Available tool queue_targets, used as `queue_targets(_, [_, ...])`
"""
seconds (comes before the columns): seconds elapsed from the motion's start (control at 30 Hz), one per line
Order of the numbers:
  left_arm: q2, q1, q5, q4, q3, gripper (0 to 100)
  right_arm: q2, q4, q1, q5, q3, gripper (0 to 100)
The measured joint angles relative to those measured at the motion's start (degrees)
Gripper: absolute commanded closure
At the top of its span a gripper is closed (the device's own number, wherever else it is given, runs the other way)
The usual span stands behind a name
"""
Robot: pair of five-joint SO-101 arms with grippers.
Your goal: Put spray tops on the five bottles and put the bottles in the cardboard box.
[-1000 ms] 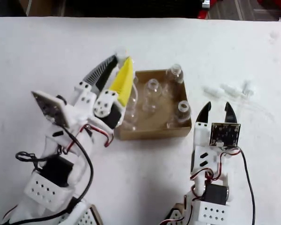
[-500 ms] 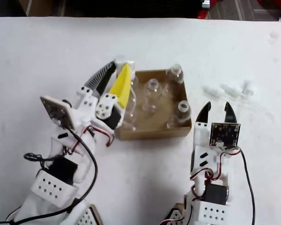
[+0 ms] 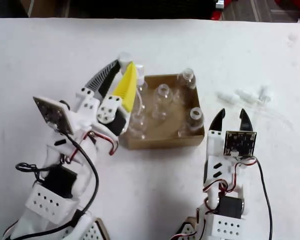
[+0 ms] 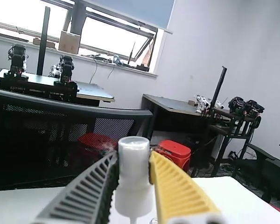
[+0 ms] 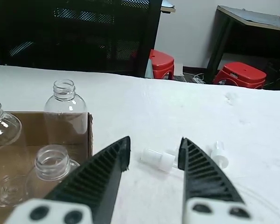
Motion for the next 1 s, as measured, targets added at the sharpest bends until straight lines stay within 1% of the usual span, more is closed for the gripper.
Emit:
queue_targets(0.13, [0.0, -0.18, 0.0, -0.7, 1.23, 98, 0.0, 0.0, 0.0, 0.0, 0.0, 85.0])
queue_targets(0.33, [0.0, 0.0, -0.09, -6.59, 8.09, 98, 0.0, 0.0, 0.0, 0.0, 0.0, 85.0])
queue_targets(0.7, [0.0, 0.7, -0.26, -7.74, 15.3, 98, 0.0, 0.0, 0.0, 0.0, 0.0, 85.0])
queue_targets(0.87, [0.0, 2.2, -5.54, -7.82, 18.02, 98, 0.0, 0.0, 0.0, 0.0, 0.0, 85.0])
queue_targets(1.0, [0.0, 3.96, -6.07, -7.82, 18.99, 98, 0.0, 0.0, 0.0, 0.0, 0.0, 85.0])
